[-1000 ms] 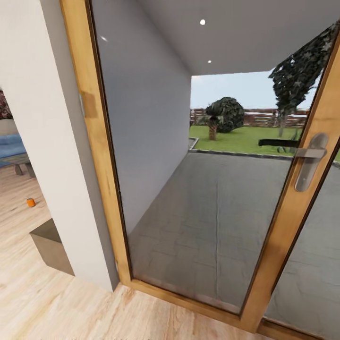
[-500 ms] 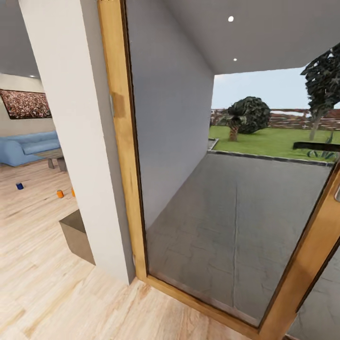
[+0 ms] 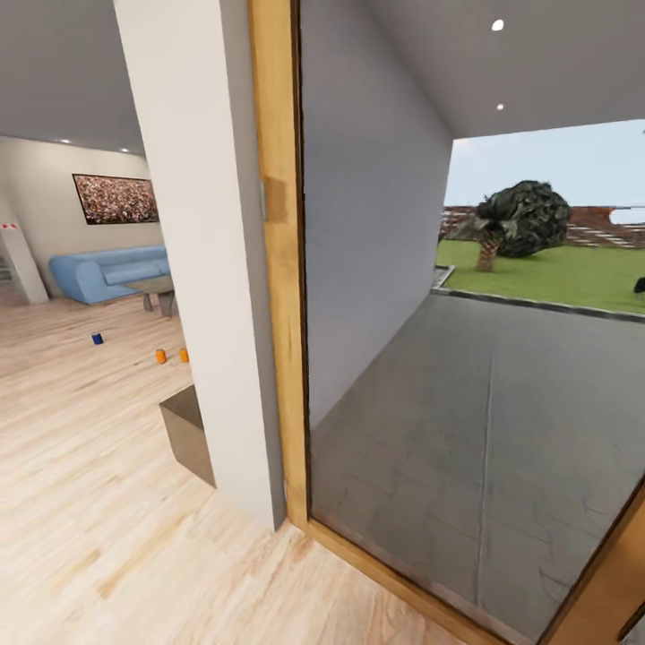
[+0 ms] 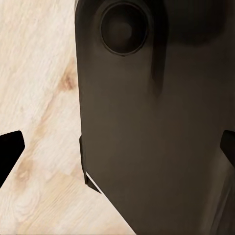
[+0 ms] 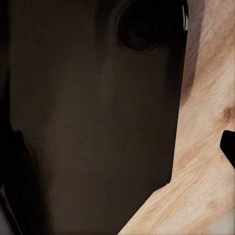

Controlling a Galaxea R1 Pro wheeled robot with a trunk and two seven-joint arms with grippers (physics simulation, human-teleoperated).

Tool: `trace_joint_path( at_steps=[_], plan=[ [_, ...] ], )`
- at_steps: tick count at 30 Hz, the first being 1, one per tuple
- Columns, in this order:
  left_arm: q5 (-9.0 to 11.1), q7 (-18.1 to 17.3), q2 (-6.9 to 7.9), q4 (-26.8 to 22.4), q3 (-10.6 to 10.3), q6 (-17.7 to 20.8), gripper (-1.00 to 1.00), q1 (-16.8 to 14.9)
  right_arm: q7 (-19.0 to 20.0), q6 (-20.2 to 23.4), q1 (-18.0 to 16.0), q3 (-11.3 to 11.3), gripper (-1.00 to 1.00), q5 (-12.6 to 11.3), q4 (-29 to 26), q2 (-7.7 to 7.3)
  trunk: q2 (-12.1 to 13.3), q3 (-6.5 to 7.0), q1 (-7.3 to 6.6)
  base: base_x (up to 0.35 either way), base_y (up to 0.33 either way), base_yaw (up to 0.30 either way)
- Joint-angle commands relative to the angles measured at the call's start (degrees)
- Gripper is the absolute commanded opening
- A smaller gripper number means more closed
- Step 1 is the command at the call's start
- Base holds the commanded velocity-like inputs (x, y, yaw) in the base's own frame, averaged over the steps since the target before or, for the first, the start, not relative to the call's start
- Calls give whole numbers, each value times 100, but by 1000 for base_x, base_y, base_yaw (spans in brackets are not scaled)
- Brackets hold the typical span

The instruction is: Put the three can of soda from the living room inside the tash can in the kitchen.

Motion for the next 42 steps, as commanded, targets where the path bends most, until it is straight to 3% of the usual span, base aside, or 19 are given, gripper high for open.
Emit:
trace_joint_path(
  at_steps=[1,42],
  plan=[
    [-1,0,0,0,0,0,100,0,-2,1,0,1,100,0,2,0,0,0,0,0,0,275],
    [-3,-15,-7,0,-9,1,100,0,-9,-3,0,0,100,0,3,-4,0,0,0,0,0,275]
  ],
)
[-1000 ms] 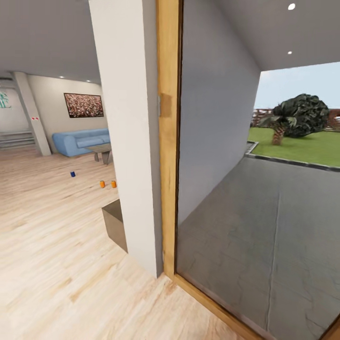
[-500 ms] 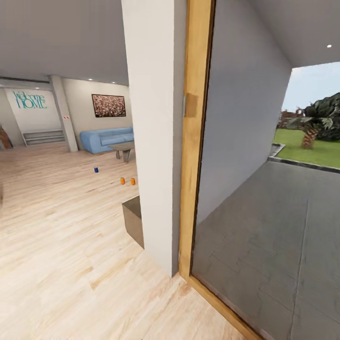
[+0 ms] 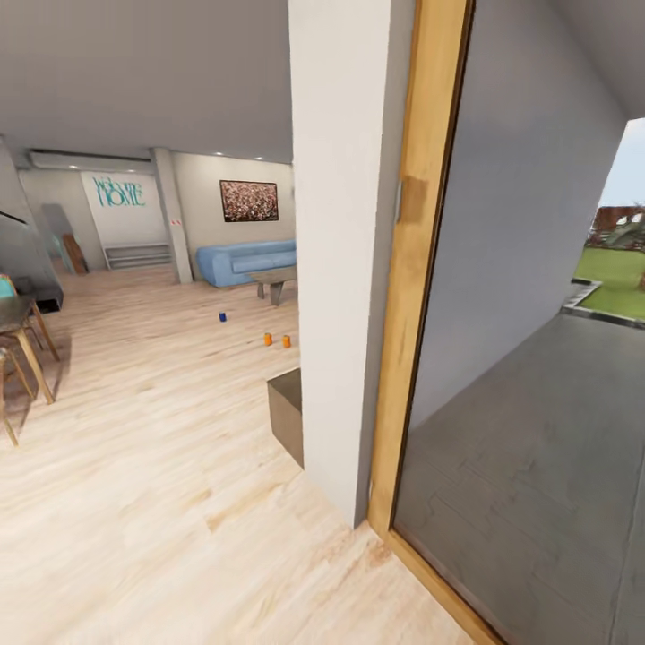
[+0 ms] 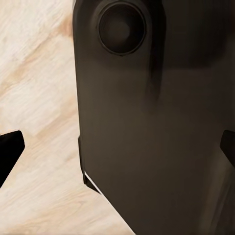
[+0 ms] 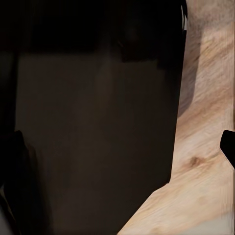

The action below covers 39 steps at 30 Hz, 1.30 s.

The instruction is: Put the three can of soda from the living room inside the tash can in the kitchen.

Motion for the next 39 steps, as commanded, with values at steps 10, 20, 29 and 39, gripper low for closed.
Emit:
trace_joint_path(
  at_steps=[10,20,29,39],
  plan=[
    [0,-2,-1,0,0,0,100,0,0,0,0,3,100,0,1,3,0,0,0,0,0,275],
    [0,-3,-1,0,0,0,100,0,0,0,0,5,100,0,3,4,0,0,0,0,0,275],
    [-2,-2,-2,0,0,-1,100,0,0,0,0,2,100,0,6,-4,0,0,0,0,0,275],
    [-8,-3,-2,0,0,-1,100,0,0,0,0,5,100,0,6,-4,0,0,0,0,0,275]
  ],
)
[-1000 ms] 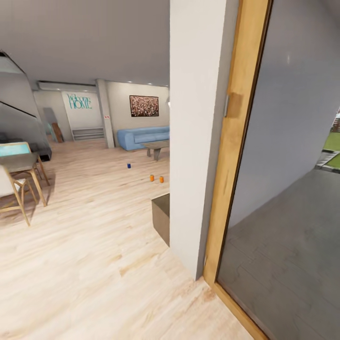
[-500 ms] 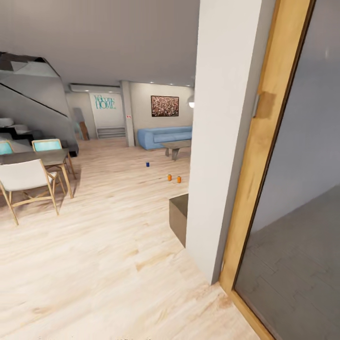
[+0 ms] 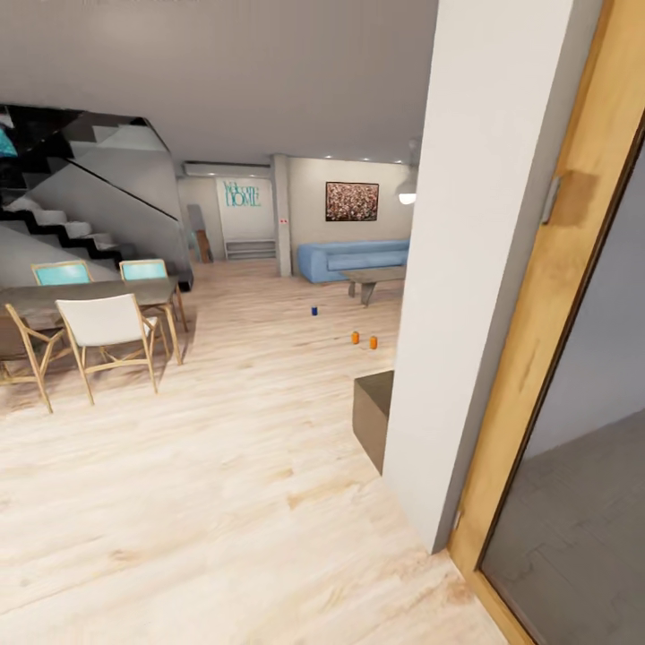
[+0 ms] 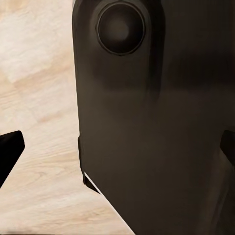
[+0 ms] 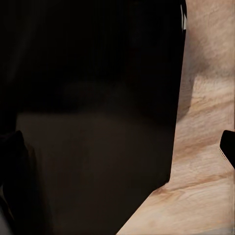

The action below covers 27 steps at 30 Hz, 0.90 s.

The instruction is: Put the three can of soda from the living room inside the tash can in the kitchen.

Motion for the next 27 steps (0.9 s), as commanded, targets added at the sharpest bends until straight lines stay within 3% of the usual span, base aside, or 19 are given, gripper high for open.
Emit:
trace_joint_path(
  at_steps=[1,27],
  plan=[
    [1,0,0,0,-2,0,100,0,0,0,0,0,100,0,0,0,0,0,0,0,0,275],
    [8,0,-8,-8,-2,0,100,0,0,0,0,0,100,0,0,-1,0,0,0,0,0,275]
  ],
)
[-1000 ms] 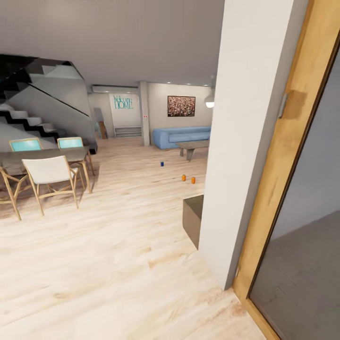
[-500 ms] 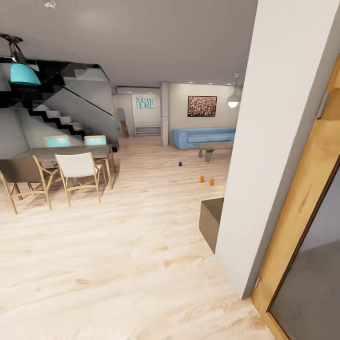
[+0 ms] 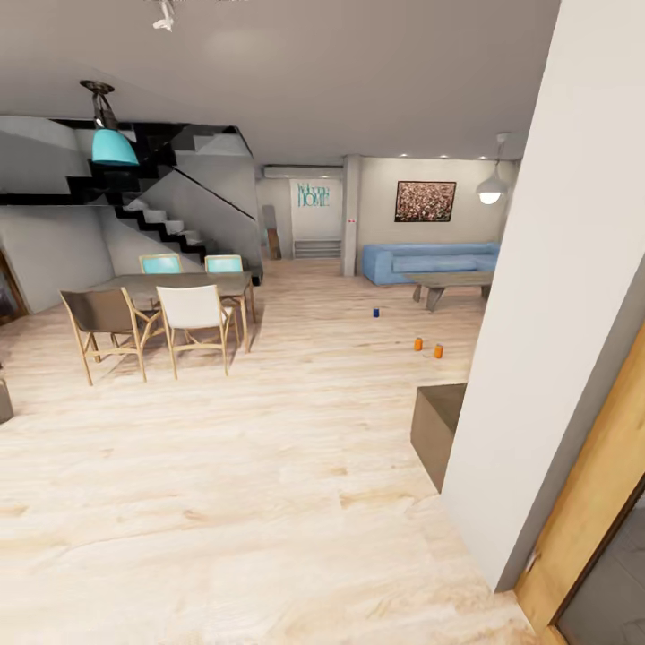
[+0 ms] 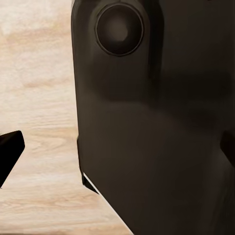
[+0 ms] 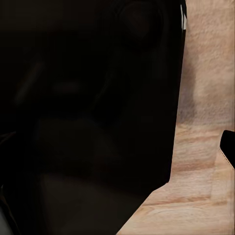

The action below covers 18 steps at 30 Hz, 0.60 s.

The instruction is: Put the three can of soda from the living room inside the tash can in the kitchen.

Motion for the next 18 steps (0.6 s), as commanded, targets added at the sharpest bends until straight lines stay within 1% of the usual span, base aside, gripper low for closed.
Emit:
trace_joint_path(
  at_steps=[1,18],
  plan=[
    [0,0,0,0,0,0,100,0,0,0,0,0,100,0,0,0,0,0,0,0,0,275],
    [0,0,-8,-1,-3,0,100,-2,0,0,0,0,100,0,0,0,0,0,0,0,0,275]
  ],
)
